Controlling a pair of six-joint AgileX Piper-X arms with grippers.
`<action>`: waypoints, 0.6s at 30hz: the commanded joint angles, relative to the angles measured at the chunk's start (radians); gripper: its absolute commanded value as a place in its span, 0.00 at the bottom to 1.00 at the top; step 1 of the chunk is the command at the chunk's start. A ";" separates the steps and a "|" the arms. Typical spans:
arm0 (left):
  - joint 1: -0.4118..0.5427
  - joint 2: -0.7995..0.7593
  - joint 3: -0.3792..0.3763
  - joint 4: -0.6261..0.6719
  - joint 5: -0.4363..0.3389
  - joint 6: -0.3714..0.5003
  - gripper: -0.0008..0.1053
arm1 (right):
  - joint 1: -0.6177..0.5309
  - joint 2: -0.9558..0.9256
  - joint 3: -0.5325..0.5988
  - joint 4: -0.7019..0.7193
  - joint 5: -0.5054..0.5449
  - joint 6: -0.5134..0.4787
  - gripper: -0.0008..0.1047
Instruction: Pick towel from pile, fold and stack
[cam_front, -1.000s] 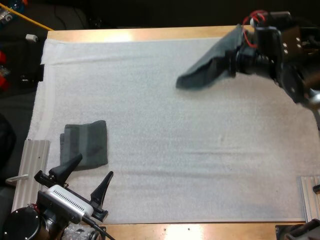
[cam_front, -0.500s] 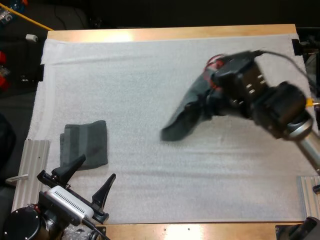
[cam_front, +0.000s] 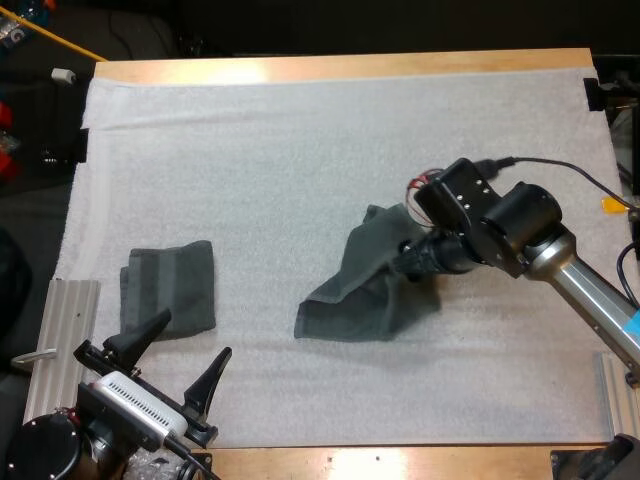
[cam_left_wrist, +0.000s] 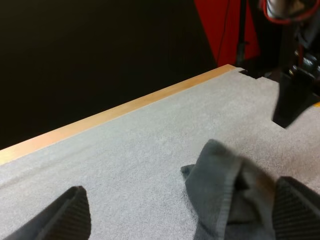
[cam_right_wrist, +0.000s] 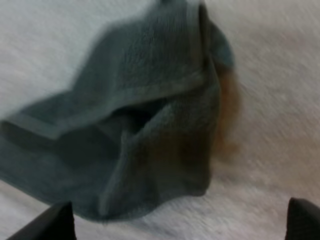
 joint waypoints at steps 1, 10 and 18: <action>-0.004 0.003 -0.007 -0.002 0.008 -0.007 0.68 | -0.015 -0.008 0.014 0.039 0.024 -0.016 0.72; -0.004 0.003 -0.007 0.009 0.008 -0.007 0.68 | -0.022 -0.081 0.102 0.072 0.090 -0.042 0.70; -0.021 0.003 -0.007 0.116 0.037 0.010 0.68 | -0.022 -0.210 0.221 0.060 0.091 -0.014 0.70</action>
